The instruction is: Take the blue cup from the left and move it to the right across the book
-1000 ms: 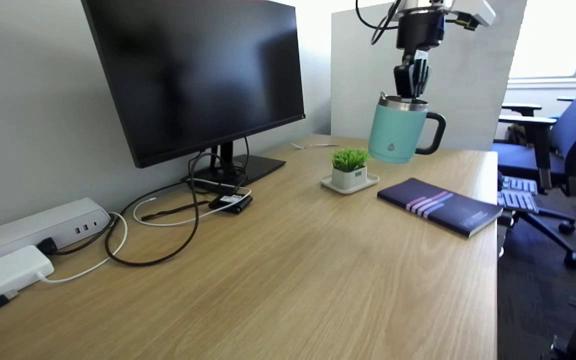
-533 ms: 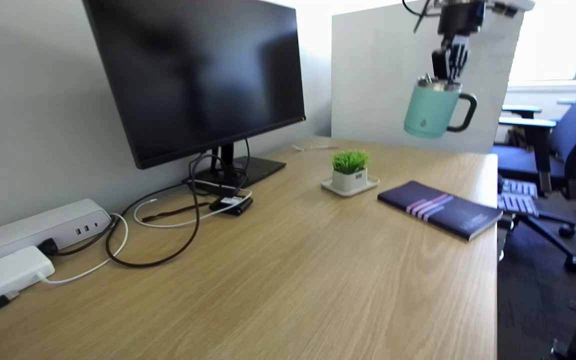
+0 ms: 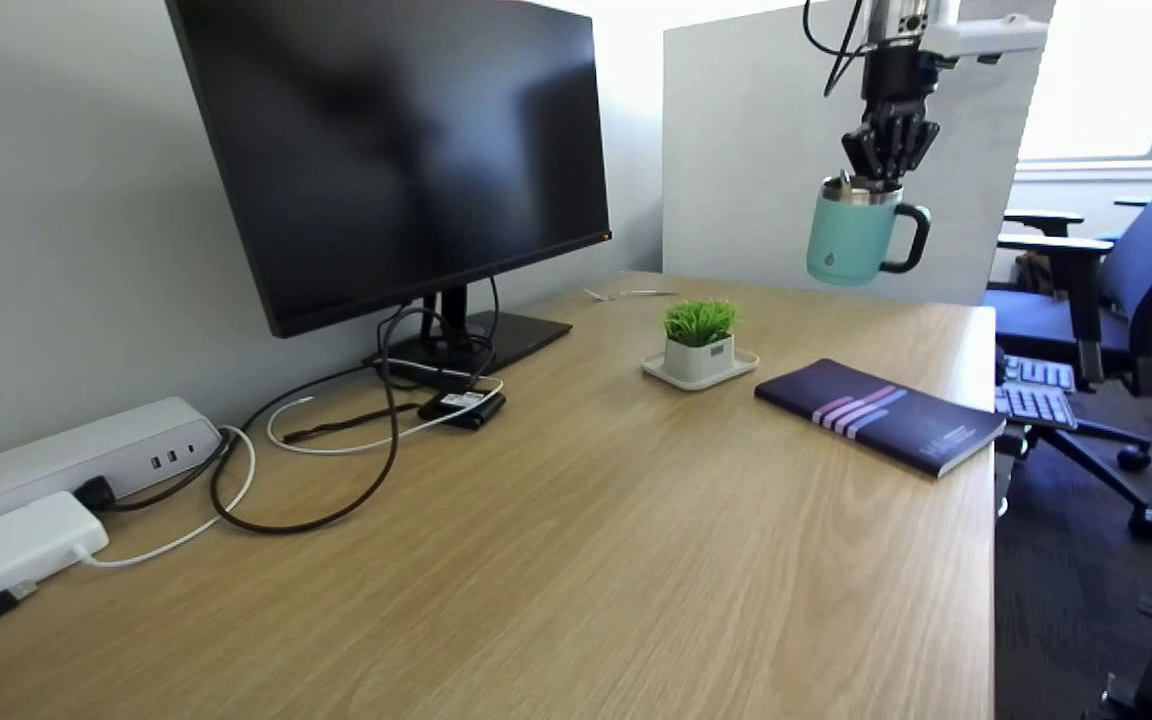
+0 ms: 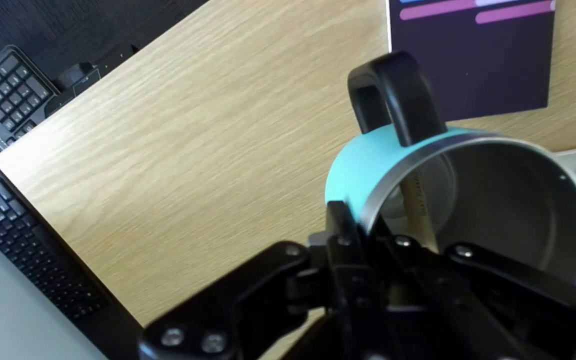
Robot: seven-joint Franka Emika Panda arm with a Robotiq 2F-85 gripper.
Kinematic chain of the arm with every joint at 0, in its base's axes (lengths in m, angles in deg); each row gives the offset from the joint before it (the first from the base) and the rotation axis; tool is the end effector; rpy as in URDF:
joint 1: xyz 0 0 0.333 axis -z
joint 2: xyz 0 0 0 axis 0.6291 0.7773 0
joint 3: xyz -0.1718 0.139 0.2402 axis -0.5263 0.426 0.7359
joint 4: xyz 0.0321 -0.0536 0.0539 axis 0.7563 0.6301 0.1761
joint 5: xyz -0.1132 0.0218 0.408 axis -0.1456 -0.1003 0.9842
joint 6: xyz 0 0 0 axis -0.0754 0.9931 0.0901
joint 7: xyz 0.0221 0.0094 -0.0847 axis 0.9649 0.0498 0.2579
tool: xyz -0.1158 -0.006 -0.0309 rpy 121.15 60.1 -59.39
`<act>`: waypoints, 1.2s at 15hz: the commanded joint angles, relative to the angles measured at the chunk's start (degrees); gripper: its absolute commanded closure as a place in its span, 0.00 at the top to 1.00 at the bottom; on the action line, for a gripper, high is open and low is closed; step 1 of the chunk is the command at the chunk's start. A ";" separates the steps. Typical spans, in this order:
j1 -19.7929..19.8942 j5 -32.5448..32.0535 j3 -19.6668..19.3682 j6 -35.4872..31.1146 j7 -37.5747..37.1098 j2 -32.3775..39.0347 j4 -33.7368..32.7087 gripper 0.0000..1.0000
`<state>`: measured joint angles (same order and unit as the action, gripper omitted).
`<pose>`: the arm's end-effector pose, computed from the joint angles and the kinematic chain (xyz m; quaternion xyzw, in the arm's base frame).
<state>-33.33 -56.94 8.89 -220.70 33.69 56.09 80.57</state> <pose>0.5895 -0.1241 0.2813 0.9972 -0.0659 0.0158 0.0312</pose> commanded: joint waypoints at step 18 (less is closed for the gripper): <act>4.55 7.95 -2.02 4.17 -7.57 10.35 -8.02 0.02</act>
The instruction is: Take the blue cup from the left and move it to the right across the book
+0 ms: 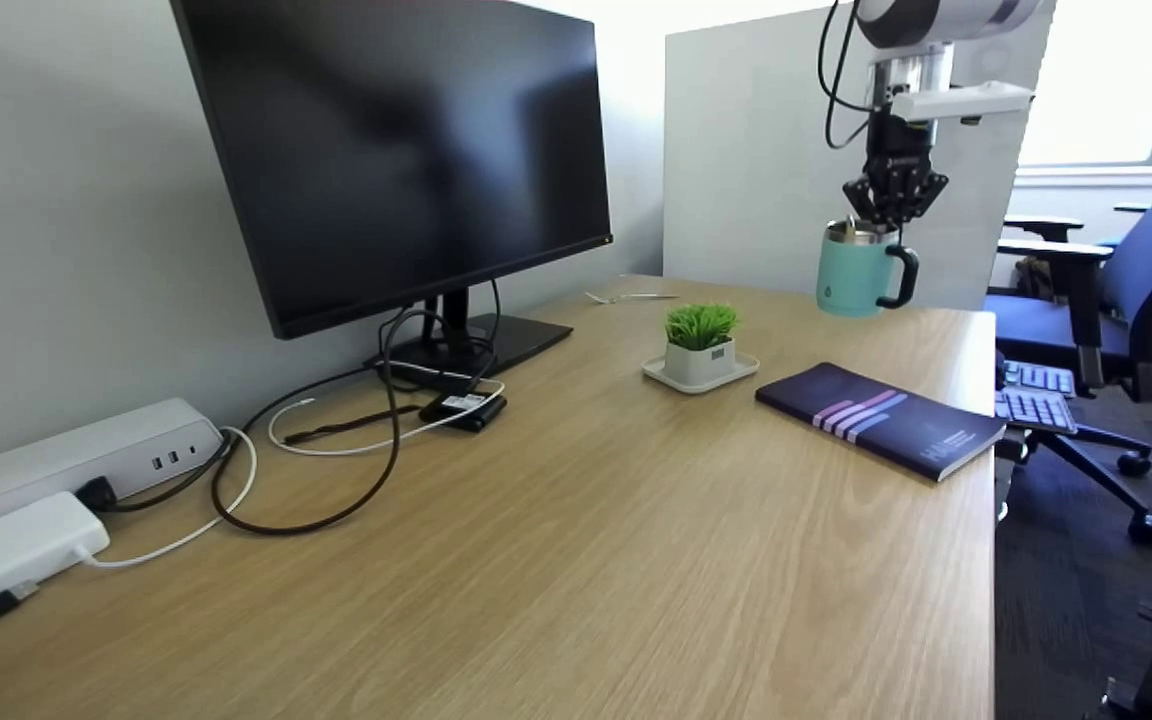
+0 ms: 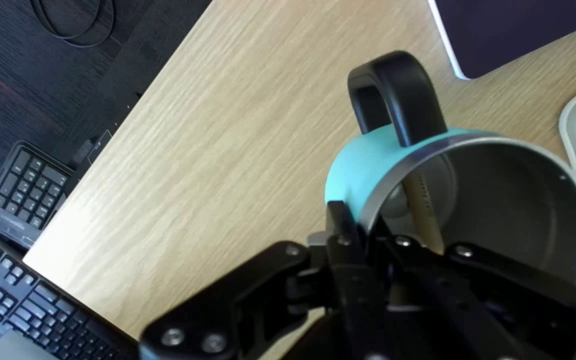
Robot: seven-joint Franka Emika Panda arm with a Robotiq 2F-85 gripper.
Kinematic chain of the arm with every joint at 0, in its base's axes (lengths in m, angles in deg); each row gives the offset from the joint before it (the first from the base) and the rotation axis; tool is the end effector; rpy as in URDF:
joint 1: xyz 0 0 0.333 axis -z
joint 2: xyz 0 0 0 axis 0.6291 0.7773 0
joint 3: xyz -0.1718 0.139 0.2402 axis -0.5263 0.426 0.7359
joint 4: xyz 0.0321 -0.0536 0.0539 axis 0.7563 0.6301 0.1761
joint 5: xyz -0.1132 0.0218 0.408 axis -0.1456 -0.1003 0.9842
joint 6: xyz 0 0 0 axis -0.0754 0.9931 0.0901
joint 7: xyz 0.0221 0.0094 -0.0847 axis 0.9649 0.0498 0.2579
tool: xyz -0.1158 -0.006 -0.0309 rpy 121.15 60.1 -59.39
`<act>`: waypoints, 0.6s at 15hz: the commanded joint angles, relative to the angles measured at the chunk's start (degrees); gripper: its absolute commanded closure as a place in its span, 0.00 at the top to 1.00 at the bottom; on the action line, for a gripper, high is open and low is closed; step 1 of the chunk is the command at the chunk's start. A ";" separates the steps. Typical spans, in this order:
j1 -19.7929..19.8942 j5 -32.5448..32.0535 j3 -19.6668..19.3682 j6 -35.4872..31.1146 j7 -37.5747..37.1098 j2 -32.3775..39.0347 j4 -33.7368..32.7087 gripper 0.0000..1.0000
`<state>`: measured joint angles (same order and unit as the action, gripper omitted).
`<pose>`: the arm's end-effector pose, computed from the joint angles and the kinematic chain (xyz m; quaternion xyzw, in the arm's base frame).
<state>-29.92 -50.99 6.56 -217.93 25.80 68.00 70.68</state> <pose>0.6135 -0.1907 0.2250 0.9762 -0.2155 -0.0210 0.0100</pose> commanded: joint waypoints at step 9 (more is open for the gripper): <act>2.77 4.70 0.29 0.72 1.28 -0.45 7.53 0.02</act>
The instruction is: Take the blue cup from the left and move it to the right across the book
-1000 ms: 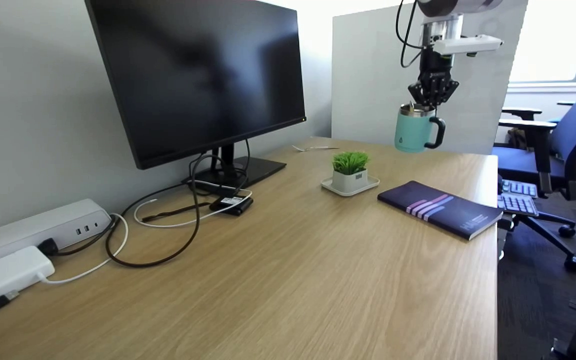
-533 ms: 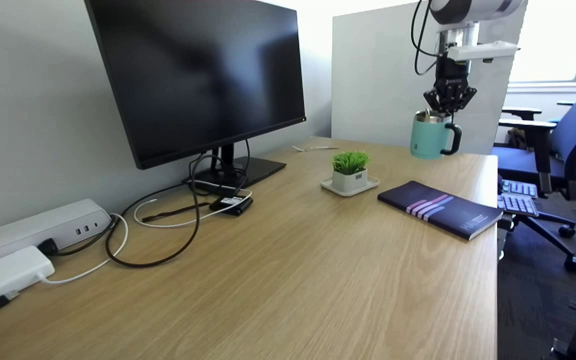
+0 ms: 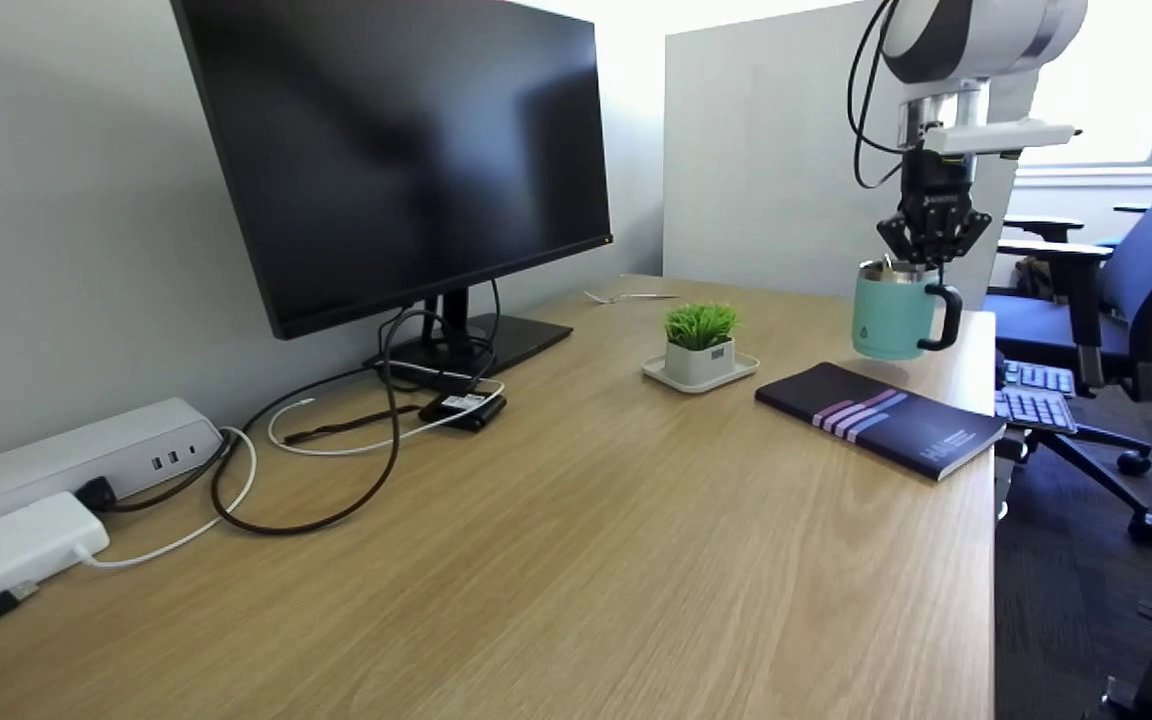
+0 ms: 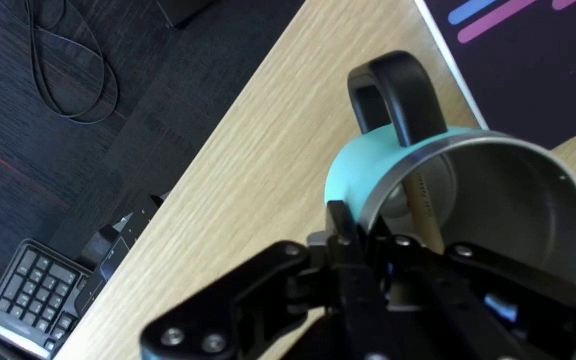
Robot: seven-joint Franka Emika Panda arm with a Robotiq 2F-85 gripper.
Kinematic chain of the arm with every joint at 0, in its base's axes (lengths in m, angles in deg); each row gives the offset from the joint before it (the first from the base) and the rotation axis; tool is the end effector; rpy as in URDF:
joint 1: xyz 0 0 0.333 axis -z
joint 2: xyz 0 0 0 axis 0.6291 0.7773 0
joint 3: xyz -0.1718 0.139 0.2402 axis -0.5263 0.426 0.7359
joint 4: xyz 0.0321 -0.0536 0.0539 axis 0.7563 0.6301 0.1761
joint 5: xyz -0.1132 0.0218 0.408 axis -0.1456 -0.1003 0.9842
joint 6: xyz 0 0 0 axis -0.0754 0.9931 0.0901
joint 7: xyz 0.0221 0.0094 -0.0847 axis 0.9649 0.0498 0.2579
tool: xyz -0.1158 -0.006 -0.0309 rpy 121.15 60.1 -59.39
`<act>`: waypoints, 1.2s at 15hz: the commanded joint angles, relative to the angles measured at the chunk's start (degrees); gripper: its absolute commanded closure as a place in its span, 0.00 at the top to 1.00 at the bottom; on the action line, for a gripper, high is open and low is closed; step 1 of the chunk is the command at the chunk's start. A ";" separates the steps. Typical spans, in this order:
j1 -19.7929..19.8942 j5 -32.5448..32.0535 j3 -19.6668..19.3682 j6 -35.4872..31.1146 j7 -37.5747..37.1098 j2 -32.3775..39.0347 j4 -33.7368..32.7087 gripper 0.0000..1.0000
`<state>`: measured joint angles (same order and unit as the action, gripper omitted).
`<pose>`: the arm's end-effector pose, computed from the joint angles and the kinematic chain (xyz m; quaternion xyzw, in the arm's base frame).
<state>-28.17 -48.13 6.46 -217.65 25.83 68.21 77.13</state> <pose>0.5636 -0.1976 0.1768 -0.9646 0.2513 0.0788 0.0118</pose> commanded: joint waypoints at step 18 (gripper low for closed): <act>0.22 2.67 0.63 -3.13 1.37 -3.80 5.07 0.82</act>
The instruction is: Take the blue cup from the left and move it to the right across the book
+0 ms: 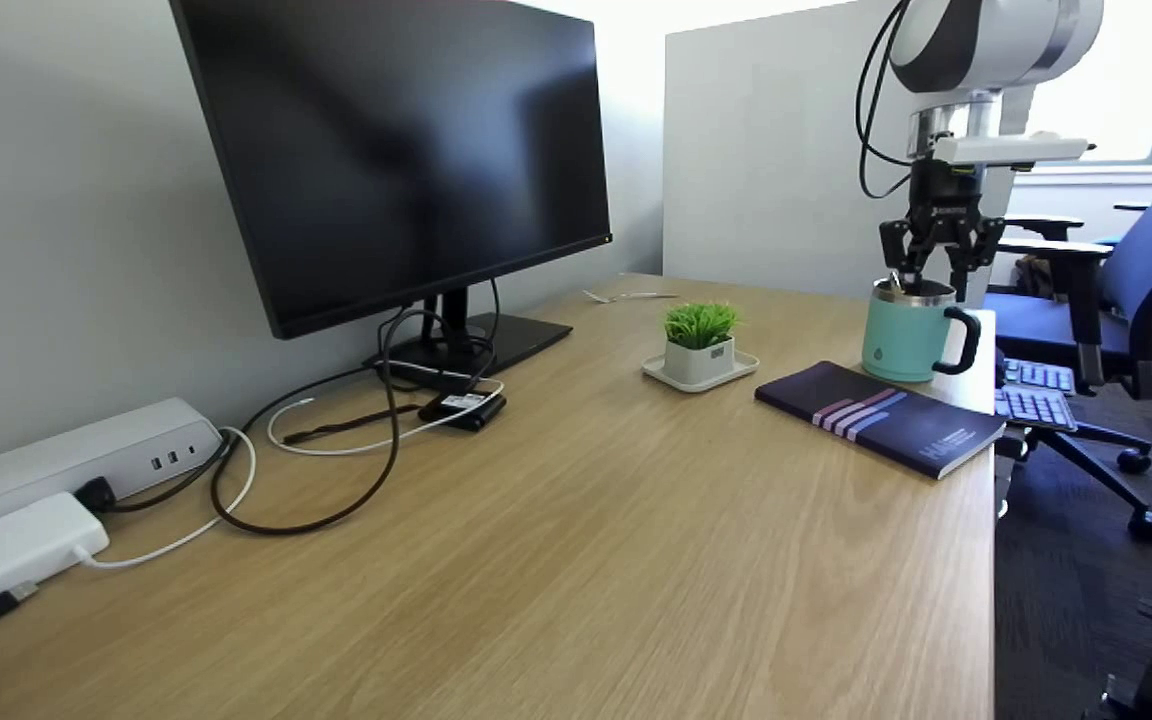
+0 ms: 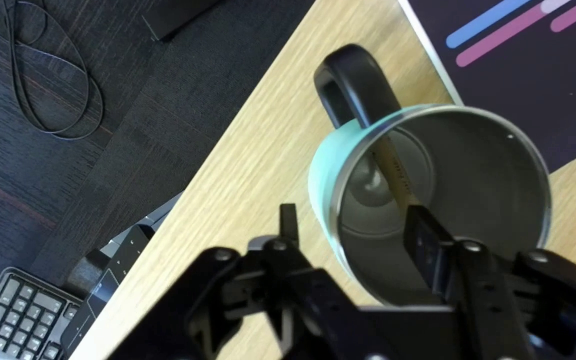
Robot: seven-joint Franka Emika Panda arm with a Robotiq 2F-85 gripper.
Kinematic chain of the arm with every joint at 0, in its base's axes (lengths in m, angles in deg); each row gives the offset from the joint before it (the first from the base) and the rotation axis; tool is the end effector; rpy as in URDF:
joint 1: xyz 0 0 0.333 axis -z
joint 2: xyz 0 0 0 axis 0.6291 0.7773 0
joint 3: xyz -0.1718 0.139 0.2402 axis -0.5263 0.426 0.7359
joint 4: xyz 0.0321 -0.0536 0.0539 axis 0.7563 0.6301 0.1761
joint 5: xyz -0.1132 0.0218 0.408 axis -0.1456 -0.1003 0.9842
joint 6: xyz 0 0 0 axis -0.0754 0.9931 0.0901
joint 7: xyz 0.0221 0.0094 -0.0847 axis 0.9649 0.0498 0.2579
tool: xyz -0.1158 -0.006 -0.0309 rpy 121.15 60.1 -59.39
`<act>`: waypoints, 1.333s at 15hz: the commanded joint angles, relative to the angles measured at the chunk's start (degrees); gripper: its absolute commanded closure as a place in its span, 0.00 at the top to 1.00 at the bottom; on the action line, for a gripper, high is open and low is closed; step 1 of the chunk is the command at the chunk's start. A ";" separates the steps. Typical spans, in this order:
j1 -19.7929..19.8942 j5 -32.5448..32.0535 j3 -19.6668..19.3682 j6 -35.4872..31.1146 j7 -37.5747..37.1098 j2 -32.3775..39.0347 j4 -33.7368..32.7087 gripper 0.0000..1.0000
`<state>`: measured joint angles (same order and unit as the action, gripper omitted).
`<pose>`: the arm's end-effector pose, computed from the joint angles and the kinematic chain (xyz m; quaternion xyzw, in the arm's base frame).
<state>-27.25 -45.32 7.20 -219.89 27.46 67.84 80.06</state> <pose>0.5482 -0.1947 0.1635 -0.9621 0.2594 0.0789 0.0302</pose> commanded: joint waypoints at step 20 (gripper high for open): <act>-12.59 -2.37 7.42 11.68 7.41 -33.34 15.40 1.00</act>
